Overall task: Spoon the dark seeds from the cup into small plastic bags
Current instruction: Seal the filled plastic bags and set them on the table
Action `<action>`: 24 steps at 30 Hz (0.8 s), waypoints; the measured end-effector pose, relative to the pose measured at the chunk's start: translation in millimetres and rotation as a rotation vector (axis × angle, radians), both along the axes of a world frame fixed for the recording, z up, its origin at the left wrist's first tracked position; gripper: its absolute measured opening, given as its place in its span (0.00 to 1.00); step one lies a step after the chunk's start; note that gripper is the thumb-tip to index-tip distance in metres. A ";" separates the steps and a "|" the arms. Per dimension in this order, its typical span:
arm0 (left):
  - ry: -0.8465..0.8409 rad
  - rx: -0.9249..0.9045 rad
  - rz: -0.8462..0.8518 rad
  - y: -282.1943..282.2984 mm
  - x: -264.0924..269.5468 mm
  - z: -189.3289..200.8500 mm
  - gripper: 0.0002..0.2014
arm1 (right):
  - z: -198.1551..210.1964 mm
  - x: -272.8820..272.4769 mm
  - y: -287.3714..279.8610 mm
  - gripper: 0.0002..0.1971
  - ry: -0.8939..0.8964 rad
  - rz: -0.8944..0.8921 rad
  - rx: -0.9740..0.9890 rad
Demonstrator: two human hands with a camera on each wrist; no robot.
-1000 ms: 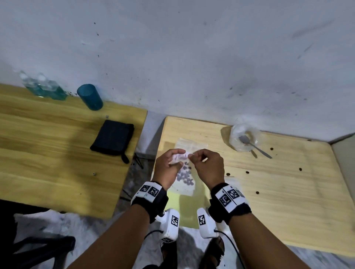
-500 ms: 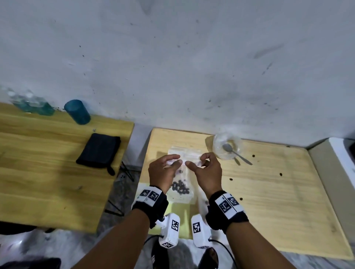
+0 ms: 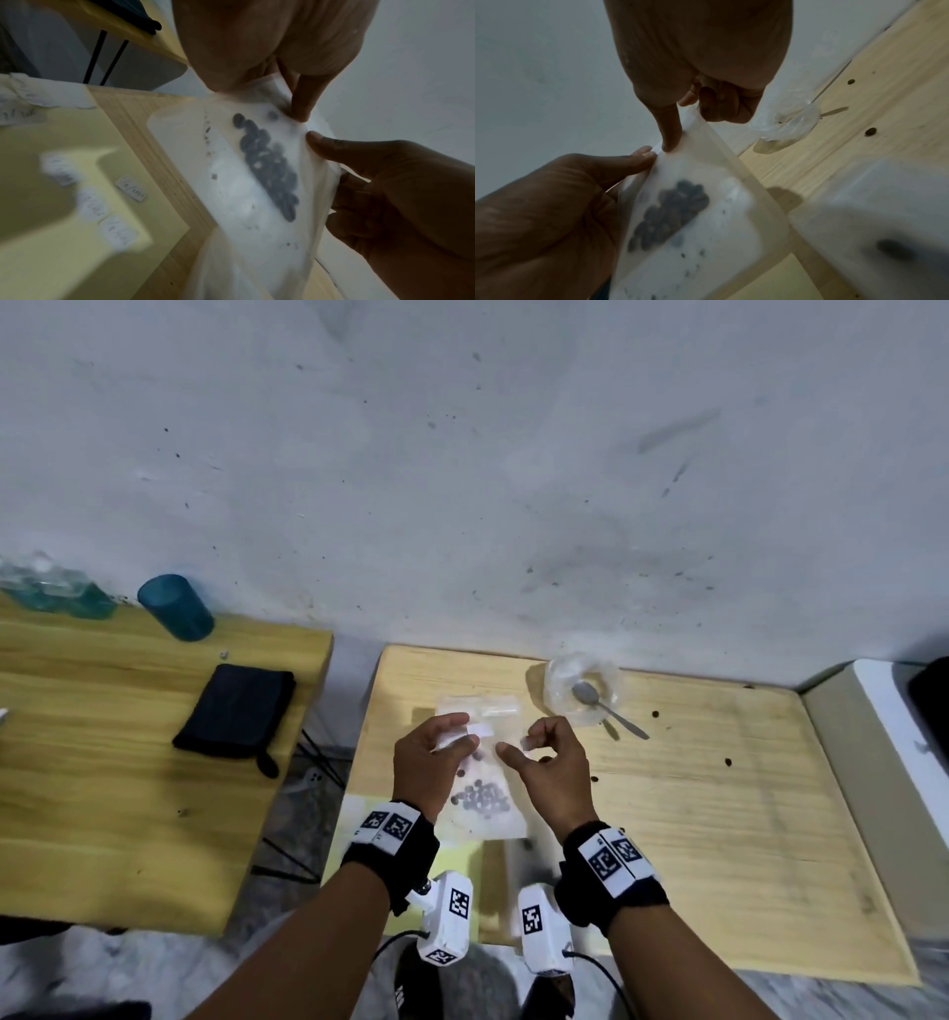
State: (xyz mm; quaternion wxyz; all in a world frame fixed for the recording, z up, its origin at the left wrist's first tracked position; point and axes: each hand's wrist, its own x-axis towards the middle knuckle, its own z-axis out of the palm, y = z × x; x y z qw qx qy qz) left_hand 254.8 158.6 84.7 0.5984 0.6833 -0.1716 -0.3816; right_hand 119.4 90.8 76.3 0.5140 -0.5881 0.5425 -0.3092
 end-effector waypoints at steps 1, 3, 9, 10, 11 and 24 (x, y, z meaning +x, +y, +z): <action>0.051 0.008 0.006 -2.3 -2.6 -1.6 0.12 | -2.7 -8.6 -0.4 0.16 0.002 0.024 0.036; 0.128 0.038 -0.022 -8.7 -11.9 -6.8 0.13 | -10.4 -32.0 -1.1 0.13 0.041 0.106 0.139; 0.135 0.187 -0.237 -31.7 -75.9 -39.4 0.12 | -31.7 -124.8 -11.1 0.12 0.139 0.010 0.190; 0.135 0.215 -0.280 -36.6 -93.2 -45.4 0.13 | -34.3 -143.5 -14.3 0.12 0.151 -0.015 0.184; 0.136 0.234 -0.318 -40.9 -107.5 -49.7 0.13 | -36.8 -158.4 -17.3 0.12 0.172 -0.024 0.179; 0.156 0.440 -0.631 -109.5 -298.2 -96.1 0.26 | -75.7 -329.8 -53.9 0.22 0.691 -0.079 0.201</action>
